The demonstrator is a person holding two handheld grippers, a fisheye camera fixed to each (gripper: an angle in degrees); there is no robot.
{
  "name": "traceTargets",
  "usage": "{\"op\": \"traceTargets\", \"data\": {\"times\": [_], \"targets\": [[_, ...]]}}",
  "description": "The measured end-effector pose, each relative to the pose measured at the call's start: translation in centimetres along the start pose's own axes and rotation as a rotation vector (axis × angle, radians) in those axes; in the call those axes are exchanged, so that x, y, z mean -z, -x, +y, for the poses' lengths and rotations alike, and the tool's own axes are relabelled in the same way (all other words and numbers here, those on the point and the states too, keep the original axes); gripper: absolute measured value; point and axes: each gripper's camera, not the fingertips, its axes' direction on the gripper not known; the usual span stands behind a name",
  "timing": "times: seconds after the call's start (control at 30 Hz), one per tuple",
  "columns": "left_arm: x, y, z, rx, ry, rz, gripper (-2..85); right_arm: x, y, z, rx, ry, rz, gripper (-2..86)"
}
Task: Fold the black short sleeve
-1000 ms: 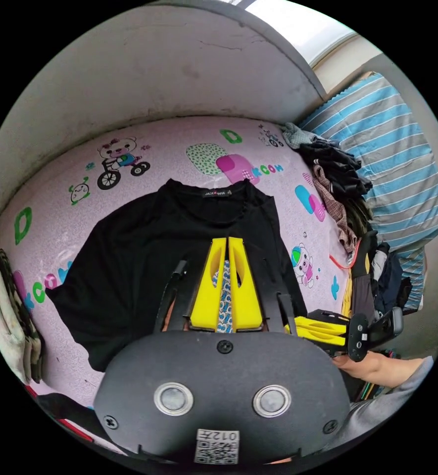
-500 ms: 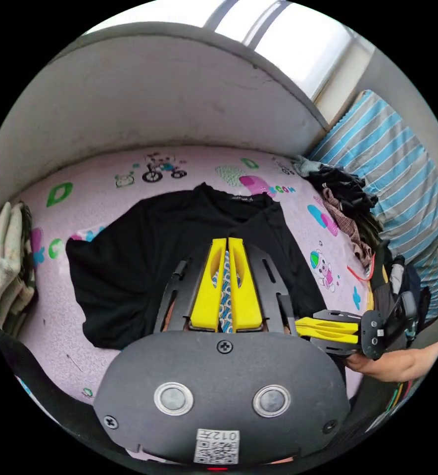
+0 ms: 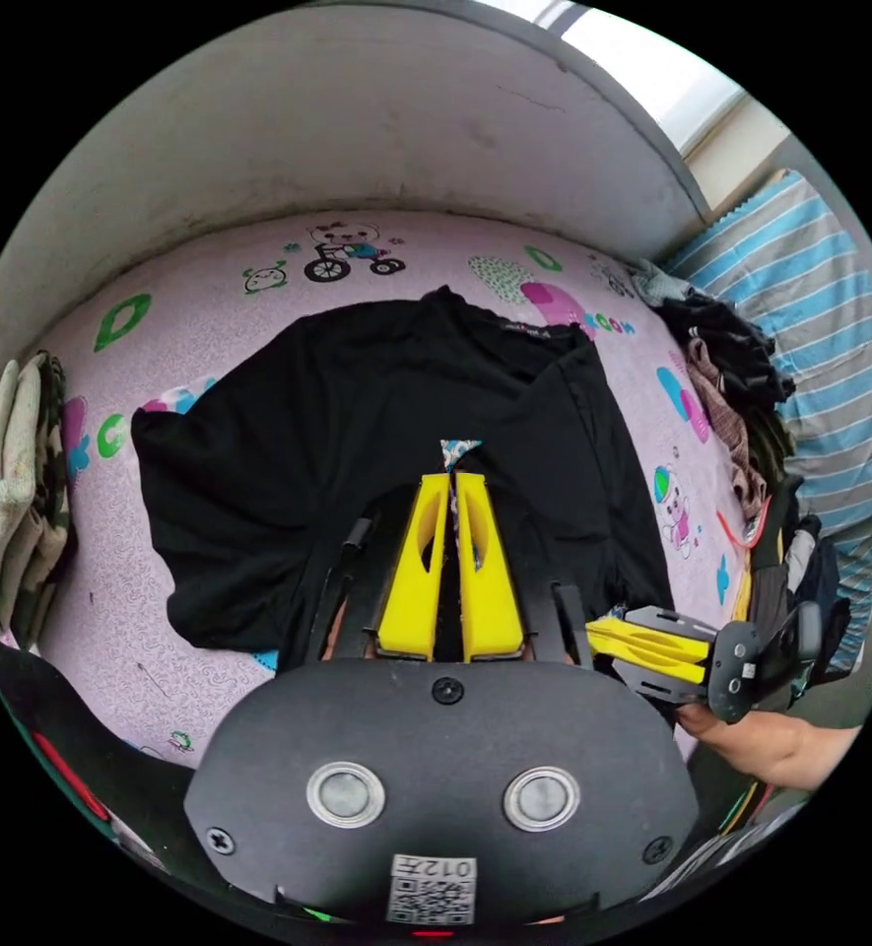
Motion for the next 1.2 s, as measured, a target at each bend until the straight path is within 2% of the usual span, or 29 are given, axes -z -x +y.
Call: {"op": "traceTargets", "data": {"times": [0.1, 0.23, 0.37, 0.5, 0.7, 0.87, 1.0, 1.2], "targets": [[1.4, 2.3, -1.2, 0.044, -0.009, 0.024, 0.2, 1.1, 0.9, -1.1, -0.005, -0.009, 0.003, -0.5], [3.0, 5.5, -2.2, 0.053, 0.065, 0.059, 0.4, 2.7, 3.2, -2.4, 0.096, 0.004, -0.051, -0.8], [6.5, 8.1, -2.3, -0.007, 0.086, -0.082, 0.7, 4.8, 4.5, -4.1, 0.125, -0.020, -0.066, -0.8], [9.0, 12.9, -0.7, 0.140, 0.086, -0.077, 1.7, 5.4, 5.0, -8.3, 0.126, 0.002, -0.082, -0.8], [6.6, 16.2, 2.7, 0.303, 0.156, -0.033, 5.7, 5.5, 5.7, -19.6, 0.105, -0.008, -0.124, -0.7], [5.6, 16.2, 4.2, 0.282, 0.210, -0.069, 8.2, 3.7, 7.4, -31.3, 0.105, 0.025, -0.142, 0.7], [5.8, 17.2, 4.3, 0.318, 0.190, -0.003, 8.5, 1.9, 9.5, -38.5, 0.158, 0.079, -0.112, 4.9], [5.2, 16.7, 4.7, 0.281, 0.201, 0.003, 6.7, -0.8, 12.0, -46.6, 0.234, 0.254, -0.111, 7.5]]}}
